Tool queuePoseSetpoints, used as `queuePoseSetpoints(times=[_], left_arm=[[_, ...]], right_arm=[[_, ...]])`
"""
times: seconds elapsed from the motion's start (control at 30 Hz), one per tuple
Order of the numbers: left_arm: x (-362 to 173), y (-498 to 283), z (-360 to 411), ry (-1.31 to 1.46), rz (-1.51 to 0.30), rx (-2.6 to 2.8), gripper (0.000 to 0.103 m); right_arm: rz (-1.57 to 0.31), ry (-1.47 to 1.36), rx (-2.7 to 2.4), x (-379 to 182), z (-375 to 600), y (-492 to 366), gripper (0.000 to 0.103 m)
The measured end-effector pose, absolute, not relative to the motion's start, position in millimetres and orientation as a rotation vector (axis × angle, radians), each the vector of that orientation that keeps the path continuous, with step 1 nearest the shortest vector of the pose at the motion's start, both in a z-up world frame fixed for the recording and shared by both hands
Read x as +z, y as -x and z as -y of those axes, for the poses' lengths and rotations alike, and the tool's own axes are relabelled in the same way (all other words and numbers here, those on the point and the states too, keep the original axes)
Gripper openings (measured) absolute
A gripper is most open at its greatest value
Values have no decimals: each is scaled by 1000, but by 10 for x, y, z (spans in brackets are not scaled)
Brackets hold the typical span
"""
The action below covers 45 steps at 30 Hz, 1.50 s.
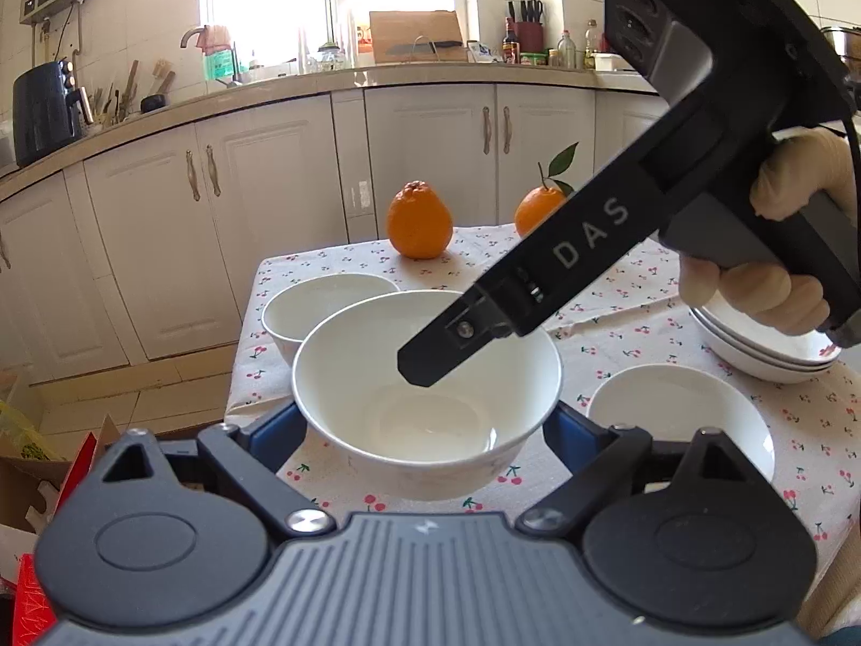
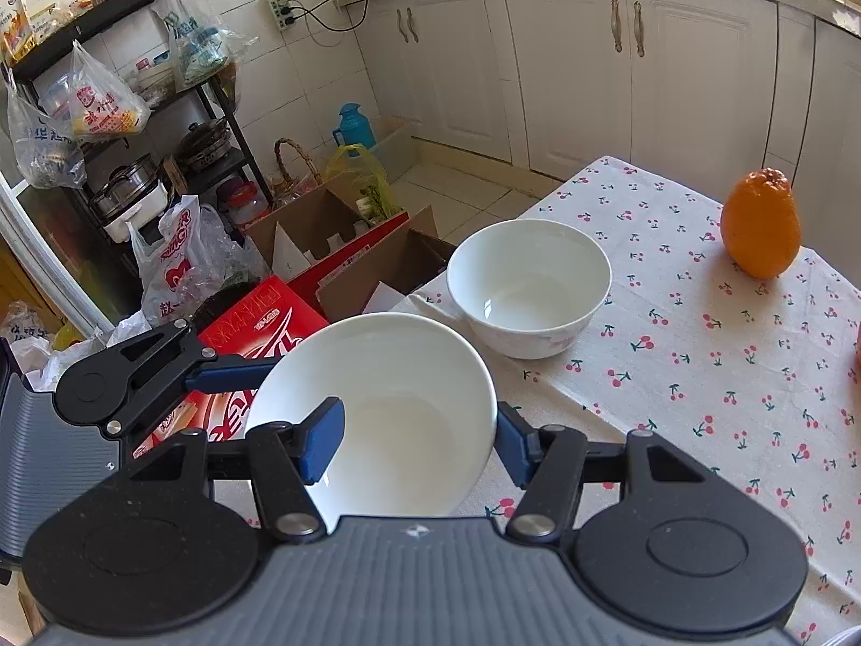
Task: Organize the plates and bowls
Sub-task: 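Lift and carry the second bowl with the right tool toward the first bowl, then lower the second bowl into the first bowl and open the right tool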
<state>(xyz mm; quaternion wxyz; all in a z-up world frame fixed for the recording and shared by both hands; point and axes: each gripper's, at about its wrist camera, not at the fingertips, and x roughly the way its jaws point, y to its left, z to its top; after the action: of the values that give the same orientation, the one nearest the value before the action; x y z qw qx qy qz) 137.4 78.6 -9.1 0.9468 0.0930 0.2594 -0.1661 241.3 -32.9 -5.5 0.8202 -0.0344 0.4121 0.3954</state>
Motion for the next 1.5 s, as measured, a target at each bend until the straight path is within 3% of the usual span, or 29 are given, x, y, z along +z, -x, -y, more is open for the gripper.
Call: queuePoseSetpoints(times=[0.43,1.5], left_arm=[[107,-1119,-445,-200,-478,-387,94],[-125,-857,-36,-185,-559,-492,94]], right_arm=[[-829,54,793,108,778,-2042,65],[-870,22,700,-104,1322,-1560,65]])
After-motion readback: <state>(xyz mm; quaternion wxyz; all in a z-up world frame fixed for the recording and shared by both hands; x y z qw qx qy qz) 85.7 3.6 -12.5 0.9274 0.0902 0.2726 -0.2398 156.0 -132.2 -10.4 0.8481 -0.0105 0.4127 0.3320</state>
